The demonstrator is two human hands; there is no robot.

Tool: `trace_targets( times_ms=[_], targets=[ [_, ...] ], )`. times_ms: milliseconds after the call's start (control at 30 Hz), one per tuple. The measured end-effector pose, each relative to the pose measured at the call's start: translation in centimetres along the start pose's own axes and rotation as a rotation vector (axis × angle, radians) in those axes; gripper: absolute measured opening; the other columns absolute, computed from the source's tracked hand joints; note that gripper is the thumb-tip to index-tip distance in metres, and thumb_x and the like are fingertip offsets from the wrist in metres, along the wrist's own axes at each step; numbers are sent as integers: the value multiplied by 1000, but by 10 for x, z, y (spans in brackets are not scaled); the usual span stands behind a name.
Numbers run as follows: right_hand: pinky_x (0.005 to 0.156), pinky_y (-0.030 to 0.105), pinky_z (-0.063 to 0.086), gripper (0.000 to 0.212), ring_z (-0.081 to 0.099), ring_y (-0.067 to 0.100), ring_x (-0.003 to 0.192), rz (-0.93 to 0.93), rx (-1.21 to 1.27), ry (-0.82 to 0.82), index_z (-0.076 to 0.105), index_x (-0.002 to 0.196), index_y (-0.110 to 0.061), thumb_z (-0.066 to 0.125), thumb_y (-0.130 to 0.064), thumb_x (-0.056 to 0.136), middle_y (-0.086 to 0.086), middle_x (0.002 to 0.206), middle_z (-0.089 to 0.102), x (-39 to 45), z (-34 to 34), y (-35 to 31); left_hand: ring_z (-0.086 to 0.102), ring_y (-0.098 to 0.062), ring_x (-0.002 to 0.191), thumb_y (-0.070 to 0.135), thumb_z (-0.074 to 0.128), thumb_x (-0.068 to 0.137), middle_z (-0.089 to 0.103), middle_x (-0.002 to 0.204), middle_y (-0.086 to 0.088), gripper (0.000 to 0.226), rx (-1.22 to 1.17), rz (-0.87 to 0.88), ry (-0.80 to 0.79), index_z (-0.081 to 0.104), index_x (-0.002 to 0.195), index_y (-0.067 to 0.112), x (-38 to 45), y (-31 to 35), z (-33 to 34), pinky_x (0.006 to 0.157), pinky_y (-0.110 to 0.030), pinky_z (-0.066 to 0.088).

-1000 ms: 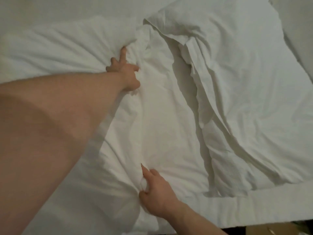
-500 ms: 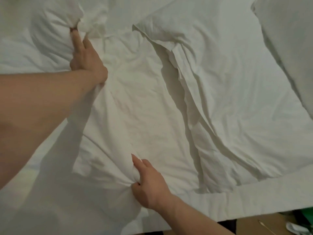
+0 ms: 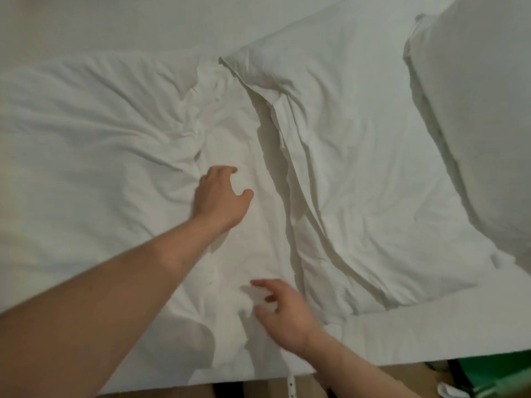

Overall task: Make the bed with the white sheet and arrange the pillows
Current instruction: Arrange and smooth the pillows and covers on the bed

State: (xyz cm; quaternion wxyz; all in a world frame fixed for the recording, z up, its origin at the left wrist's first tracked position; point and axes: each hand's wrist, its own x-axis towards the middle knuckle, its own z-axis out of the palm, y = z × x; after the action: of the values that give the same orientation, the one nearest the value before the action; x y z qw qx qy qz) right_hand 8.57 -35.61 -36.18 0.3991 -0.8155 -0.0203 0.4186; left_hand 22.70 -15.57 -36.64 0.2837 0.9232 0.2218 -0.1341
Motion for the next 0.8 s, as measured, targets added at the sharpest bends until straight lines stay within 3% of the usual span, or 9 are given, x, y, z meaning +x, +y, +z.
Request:
trace_targets(
  times_ms=[100, 167, 267, 333, 400, 467, 567, 700, 800],
  targets=[
    [75, 12, 50, 40, 63, 1, 97, -72, -1, 373, 66, 116, -41, 60, -12, 90, -24, 119, 57, -25, -80, 14, 57, -23, 125, 60, 63, 72, 51, 142, -2, 77, -283, -199, -181, 54, 138, 22, -40, 32, 38, 109, -41, 44],
    [77, 19, 52, 41, 61, 2, 99, -58, -12, 529, 67, 113, -41, 61, -9, 89, -24, 119, 54, -37, -120, 35, 62, -17, 120, 63, 72, 66, 59, 138, 3, 83, -478, -319, -409, 56, 137, 24, -64, 55, 69, 106, -40, 48],
    [102, 32, 49, 51, 55, 10, 120, 59, -236, 382, 63, 132, -34, 65, -15, 85, -17, 133, 50, -43, -144, 73, 71, -12, 100, 72, 84, 48, 73, 115, 9, 86, -645, -458, -594, 61, 122, 32, -101, 90, 116, 95, -38, 57],
    [115, 29, 37, 67, 46, 17, 135, 85, -397, 147, 51, 149, -29, 64, -22, 83, -11, 147, 43, -48, -143, 89, 70, -22, 104, 68, 78, 52, 72, 114, 4, 76, -551, -523, -528, 59, 118, 35, -117, 105, 140, 95, -38, 56],
    [115, 23, 33, 70, 41, 16, 136, 36, -447, 46, 46, 152, -34, 59, -26, 84, -13, 149, 40, -50, -143, 96, 68, -31, 106, 51, 64, 59, 72, 116, -7, 69, -443, -606, -394, 64, 123, 24, -125, 108, 151, 94, -38, 56],
    [108, 20, 38, 60, 49, 10, 125, -59, -413, 16, 56, 142, -36, 57, -28, 82, -17, 134, 50, -50, -148, 94, 70, -32, 102, 38, 58, 56, 74, 111, -9, 66, -476, -621, -327, 68, 118, 16, -124, 103, 152, 91, -39, 58],
    [95, 17, 44, 41, 58, 1, 106, -64, -341, -38, 69, 121, -38, 59, -31, 82, -22, 116, 60, -53, -171, 94, 67, -30, 108, 30, 60, 59, 71, 119, -9, 69, -439, -559, -421, 64, 126, 16, -121, 97, 143, 97, -39, 56],
    [87, 13, 46, 39, 61, 1, 99, -52, -203, 191, 67, 114, -40, 64, -22, 81, -22, 112, 59, -60, -223, 117, 51, -32, 133, 44, 72, 71, 46, 150, -10, 98, -99, -541, -404, 29, 152, 11, -117, 115, 124, 108, -37, 45],
    [98, 35, 51, 47, 61, 14, 110, 7, -166, 461, 64, 128, -27, 73, -15, 83, -9, 125, 59, -54, -269, 137, 35, -32, 139, 27, 72, 68, 24, 157, -9, 105, 24, -263, 79, 15, 155, 12, -118, 153, 108, 112, -44, 38]
  ],
)
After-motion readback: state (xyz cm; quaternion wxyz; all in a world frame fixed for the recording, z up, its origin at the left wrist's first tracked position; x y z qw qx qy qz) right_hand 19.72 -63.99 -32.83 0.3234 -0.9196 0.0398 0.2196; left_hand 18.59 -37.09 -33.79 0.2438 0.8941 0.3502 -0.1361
